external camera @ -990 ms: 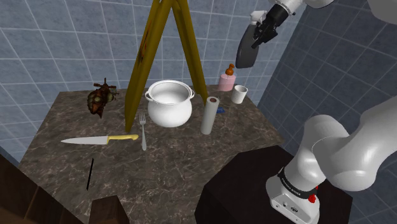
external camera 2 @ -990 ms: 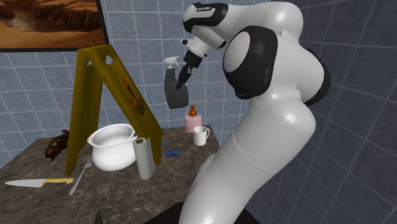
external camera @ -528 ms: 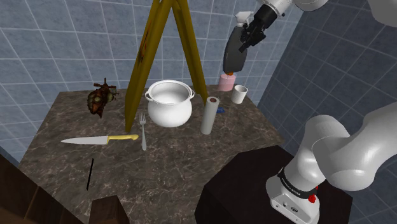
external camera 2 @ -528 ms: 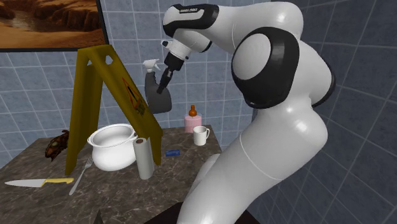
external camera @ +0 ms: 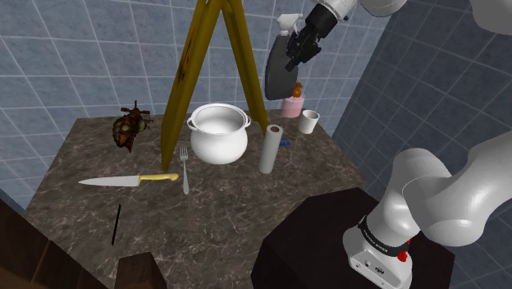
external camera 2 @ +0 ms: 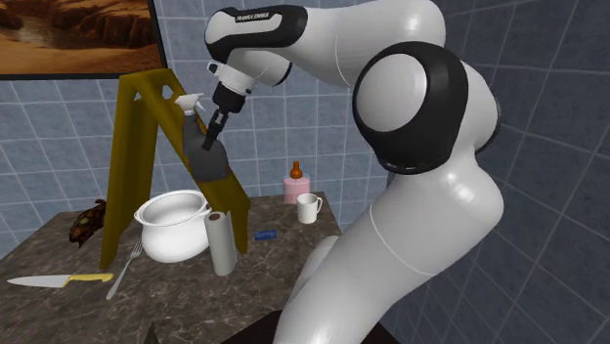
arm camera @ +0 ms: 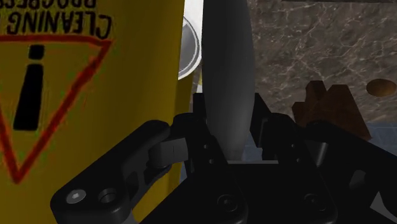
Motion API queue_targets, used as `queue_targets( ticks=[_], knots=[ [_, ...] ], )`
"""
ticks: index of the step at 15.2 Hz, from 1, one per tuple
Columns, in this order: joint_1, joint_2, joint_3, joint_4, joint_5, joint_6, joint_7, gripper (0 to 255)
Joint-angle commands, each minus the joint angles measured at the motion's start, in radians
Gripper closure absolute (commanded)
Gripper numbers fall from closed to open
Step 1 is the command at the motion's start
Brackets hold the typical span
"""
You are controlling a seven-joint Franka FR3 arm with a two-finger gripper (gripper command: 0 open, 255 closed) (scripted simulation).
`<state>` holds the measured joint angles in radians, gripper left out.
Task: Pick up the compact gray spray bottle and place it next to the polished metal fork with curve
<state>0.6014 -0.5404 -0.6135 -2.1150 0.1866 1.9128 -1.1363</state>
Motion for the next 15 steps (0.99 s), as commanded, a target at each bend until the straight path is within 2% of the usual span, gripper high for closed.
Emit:
queue_targets(
  ticks=[1, 8, 15],
  knots=[
    [0.010, 0.002, 0.040, -0.018, 0.009, 0.032, 0.041, 255],
    [0.066, 0.065, 0.156, -0.022, 0.051, 0.131, 0.170, 255],
    [0.129, 0.173, 0.252, 0.034, 0.087, 0.214, 0.289, 255]
  ],
)
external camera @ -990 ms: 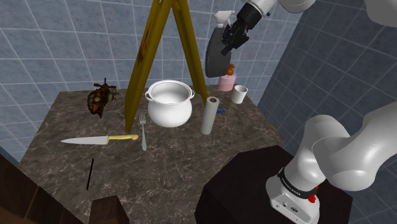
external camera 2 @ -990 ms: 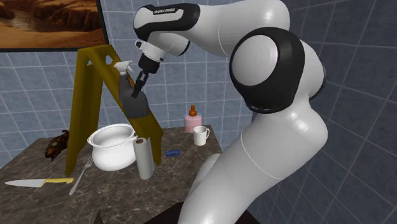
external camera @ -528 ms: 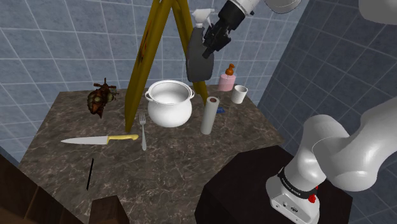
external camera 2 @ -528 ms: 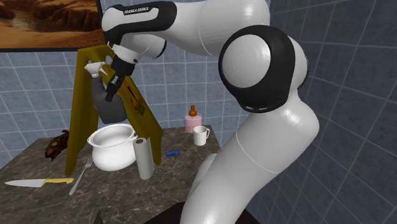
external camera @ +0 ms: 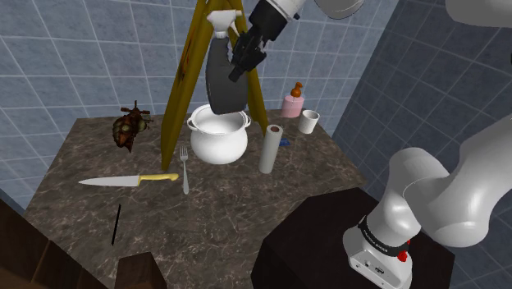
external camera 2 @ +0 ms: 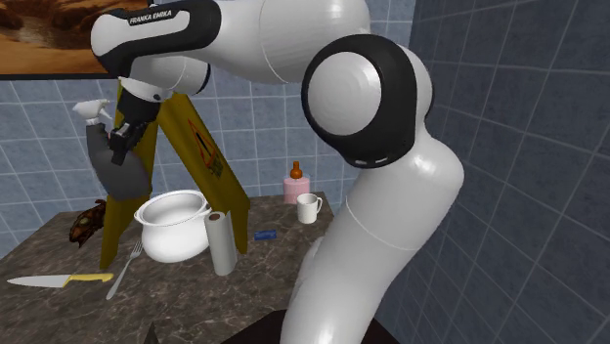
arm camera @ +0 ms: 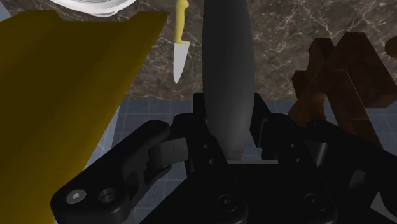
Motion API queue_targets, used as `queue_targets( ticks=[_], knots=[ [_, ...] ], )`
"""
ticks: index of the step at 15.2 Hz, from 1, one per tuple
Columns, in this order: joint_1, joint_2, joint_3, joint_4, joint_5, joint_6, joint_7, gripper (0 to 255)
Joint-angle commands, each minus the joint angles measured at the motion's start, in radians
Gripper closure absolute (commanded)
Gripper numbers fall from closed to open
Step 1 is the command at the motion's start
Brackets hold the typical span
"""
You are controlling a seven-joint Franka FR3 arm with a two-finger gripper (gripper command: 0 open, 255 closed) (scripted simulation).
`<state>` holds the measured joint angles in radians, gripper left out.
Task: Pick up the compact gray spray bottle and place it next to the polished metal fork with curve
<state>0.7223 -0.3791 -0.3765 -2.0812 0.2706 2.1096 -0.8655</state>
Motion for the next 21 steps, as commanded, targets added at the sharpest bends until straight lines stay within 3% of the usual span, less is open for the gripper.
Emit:
queue_targets(
  ticks=[1, 15, 21],
  knots=[
    [0.017, 0.030, 0.028, 0.013, 0.008, 0.027, 0.035, 255],
    [0.124, 0.362, 0.165, 0.325, 0.027, 0.098, 0.265, 255],
    [0.126, 0.362, 0.166, 0.246, 0.043, 0.175, 0.240, 255]
  ],
)
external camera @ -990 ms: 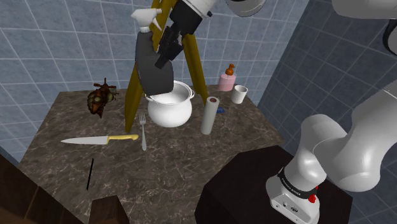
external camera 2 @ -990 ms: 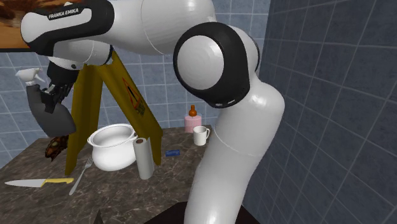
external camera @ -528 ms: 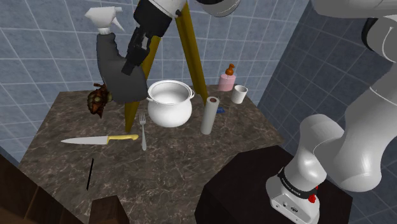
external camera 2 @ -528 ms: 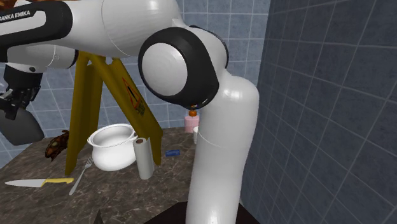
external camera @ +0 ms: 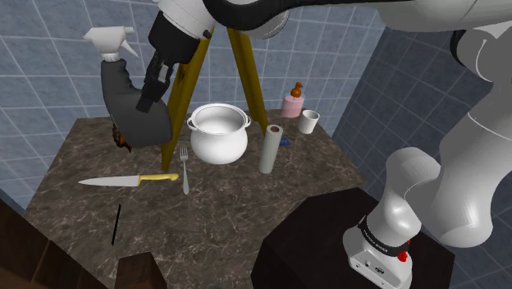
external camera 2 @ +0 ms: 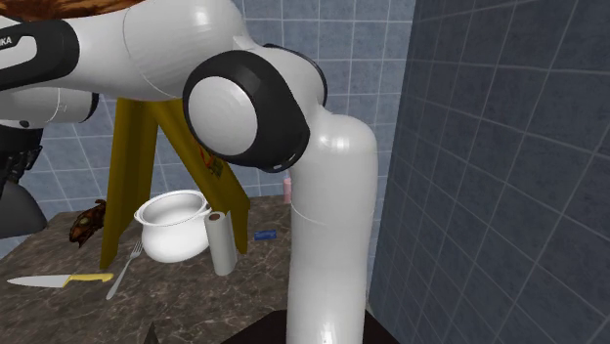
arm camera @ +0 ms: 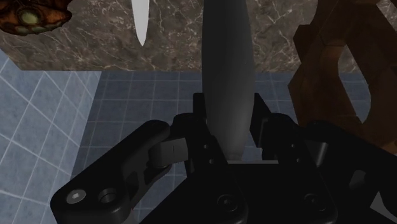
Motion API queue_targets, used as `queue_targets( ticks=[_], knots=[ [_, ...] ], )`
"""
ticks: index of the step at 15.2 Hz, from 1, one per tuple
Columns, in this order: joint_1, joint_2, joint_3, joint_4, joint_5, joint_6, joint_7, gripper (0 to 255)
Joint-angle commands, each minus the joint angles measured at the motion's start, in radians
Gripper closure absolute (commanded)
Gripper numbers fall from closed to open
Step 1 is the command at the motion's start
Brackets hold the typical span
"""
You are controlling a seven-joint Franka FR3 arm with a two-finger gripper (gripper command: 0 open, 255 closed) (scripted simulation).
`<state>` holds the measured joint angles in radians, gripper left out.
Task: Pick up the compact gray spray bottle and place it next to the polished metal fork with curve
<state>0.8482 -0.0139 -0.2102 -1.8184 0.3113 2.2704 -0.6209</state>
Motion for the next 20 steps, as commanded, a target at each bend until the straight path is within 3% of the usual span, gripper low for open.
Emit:
queue_targets(
  ticks=[1, 20],
  knots=[
    [0.001, -0.002, 0.001, -0.029, 0.006, 0.026, -0.009, 255],
    [0.007, 0.053, 0.009, -0.213, 0.109, 0.253, -0.125, 255]
  ],
)
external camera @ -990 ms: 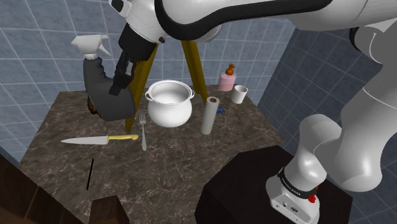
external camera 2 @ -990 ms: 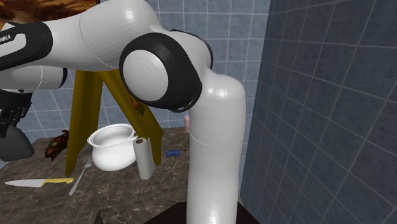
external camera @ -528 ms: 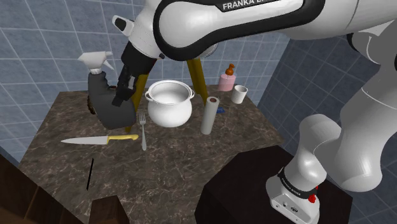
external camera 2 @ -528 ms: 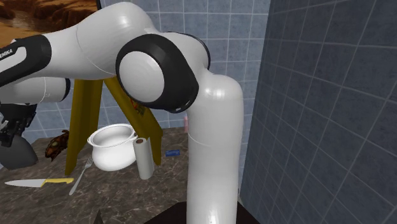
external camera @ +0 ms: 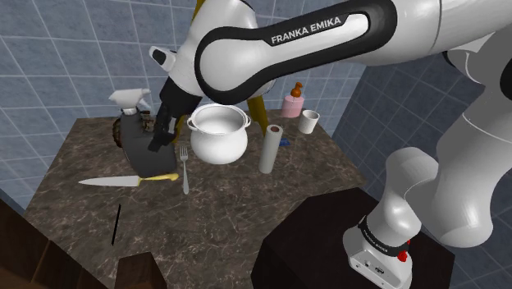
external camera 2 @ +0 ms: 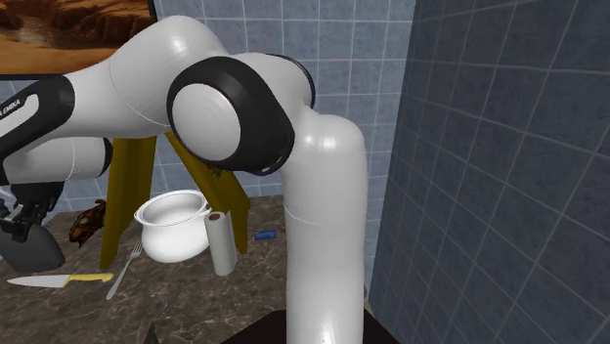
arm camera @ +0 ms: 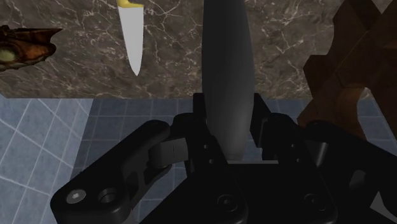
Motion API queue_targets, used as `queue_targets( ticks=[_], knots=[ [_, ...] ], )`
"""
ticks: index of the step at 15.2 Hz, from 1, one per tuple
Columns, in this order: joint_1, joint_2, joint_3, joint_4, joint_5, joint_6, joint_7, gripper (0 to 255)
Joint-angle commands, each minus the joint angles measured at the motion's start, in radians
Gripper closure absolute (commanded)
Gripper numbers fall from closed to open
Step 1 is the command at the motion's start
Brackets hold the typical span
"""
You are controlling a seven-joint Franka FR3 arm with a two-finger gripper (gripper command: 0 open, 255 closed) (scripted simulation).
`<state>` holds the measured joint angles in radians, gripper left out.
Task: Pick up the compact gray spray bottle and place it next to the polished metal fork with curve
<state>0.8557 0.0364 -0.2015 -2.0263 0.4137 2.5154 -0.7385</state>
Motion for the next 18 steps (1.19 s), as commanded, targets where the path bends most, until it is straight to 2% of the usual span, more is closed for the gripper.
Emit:
queue_targets(
  ticks=[1, 18],
  knots=[
    [0.000, 0.008, 0.001, -0.013, 0.014, 0.019, -0.015, 255],
    [-0.011, 0.122, 0.036, -0.097, 0.196, 0.196, -0.191, 255]
  ],
)
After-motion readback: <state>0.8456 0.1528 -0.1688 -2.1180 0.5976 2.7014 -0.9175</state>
